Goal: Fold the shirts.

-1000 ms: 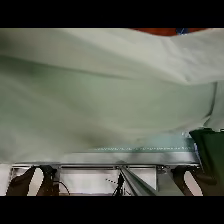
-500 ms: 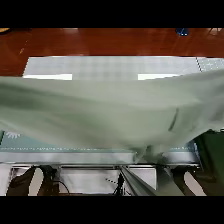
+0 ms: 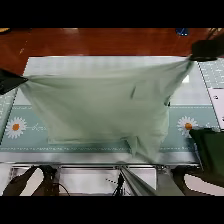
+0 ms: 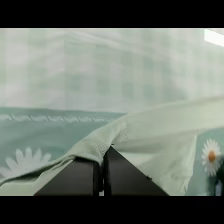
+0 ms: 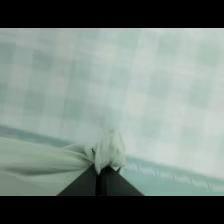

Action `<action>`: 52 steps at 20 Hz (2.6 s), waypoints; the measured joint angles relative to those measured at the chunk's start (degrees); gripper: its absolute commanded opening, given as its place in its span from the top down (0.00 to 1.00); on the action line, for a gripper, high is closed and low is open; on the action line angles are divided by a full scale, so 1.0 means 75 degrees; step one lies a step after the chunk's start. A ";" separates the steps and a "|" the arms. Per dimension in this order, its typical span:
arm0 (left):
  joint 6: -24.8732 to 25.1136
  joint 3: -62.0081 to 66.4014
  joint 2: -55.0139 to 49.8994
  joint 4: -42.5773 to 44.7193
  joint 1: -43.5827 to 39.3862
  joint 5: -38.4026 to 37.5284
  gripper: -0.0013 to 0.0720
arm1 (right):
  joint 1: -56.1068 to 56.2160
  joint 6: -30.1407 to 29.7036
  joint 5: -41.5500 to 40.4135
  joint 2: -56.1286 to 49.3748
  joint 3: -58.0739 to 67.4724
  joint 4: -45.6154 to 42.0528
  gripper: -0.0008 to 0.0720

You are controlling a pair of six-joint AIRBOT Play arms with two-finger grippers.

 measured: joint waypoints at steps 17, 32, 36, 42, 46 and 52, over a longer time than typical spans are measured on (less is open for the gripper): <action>0.0527 -0.0230 -0.4322 -0.0061 -0.1239 0.4980 0.94 | 0.0361 0.1198 -0.3873 -0.3337 -0.0038 0.0481 0.95; 0.0458 0.0067 -0.5004 0.0662 -0.0749 0.1950 0.28 | 0.0673 0.1620 -0.1218 -0.3005 -0.0641 0.0067 0.55; 0.0469 0.0481 -0.5042 0.1000 -0.0391 0.0968 0.28 | 0.0632 0.0831 -0.0434 -0.2661 -0.0787 -0.0545 0.41; 0.0650 -0.0047 -0.4392 0.1798 0.0711 -0.0816 0.20 | -0.0300 0.0224 0.1585 -0.1734 -0.1169 -0.1338 0.31; 0.0901 -0.1789 -0.3791 0.1961 0.1568 -0.0953 0.15 | -0.1297 -0.0207 0.1518 -0.1011 -0.2480 -0.0425 0.31; 0.1361 -0.2996 -0.3631 0.1996 0.1967 -0.0449 0.15 | -0.2454 -0.0927 0.0157 -0.0332 -0.4062 0.1667 0.31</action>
